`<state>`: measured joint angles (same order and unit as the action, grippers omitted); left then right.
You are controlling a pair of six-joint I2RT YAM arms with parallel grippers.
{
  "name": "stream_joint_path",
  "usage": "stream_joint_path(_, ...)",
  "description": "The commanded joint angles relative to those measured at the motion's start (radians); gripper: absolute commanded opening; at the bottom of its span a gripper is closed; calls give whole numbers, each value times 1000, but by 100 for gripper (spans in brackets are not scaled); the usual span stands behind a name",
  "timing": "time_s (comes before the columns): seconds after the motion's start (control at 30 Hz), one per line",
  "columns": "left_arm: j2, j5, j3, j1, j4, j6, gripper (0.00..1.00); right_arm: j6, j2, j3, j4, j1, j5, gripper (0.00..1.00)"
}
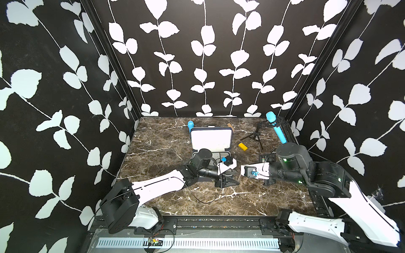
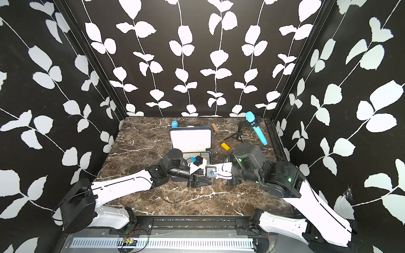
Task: Put jewelry chain into jewelry box
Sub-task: Hang the necklace on the jewelry box clasp.
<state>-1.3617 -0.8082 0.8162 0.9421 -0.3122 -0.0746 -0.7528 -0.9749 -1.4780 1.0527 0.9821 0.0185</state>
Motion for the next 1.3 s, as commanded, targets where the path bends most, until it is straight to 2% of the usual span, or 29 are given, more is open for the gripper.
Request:
stream_joint_path(0.0, -4, -19, 28, 7, 6, -11, 52, -3, 12, 5, -34, 7, -3, 0)
stream_joint_path(0.23, -4, -26, 34, 12, 18, -11, 43, -2, 13, 6, -36, 6, -2, 0)
stream_joint_path(0.4, -5, -26, 38, 15, 24, -19, 28, -2, 15, 4, -37, 7, -2, 0)
stream_joint_path(0.53, -13, -28, 49, 19, 22, -19, 23, 0, 16, 5, -38, 6, 0, 0)
stream_joint_path(0.6, -21, -26, 58, 21, 22, -19, 26, -1, 17, 7, -43, 7, 0, 0)
stream_joint_path(0.7, -25, -16, 62, 21, 27, -24, 44, -2, 18, 7, -43, 6, -4, 0)
stream_joint_path(0.8, -25, -16, 60, 23, 41, -32, 47, -3, 20, 9, -43, 6, -6, 0)
stream_joint_path(0.9, -29, -24, 65, 24, 45, -34, 41, -4, 21, 11, -43, 7, -8, 0)
stream_joint_path(1.03, -33, -29, 71, 26, 51, -37, 24, -4, 21, 10, -45, 7, -7, 0)
stream_joint_path(1.17, -32, -27, 68, 26, 56, -39, 22, -6, 24, 11, -44, 6, -9, 0)
stream_joint_path(1.27, -34, -32, 70, 26, 61, -39, 17, -5, 25, 11, -45, 6, -9, 0)
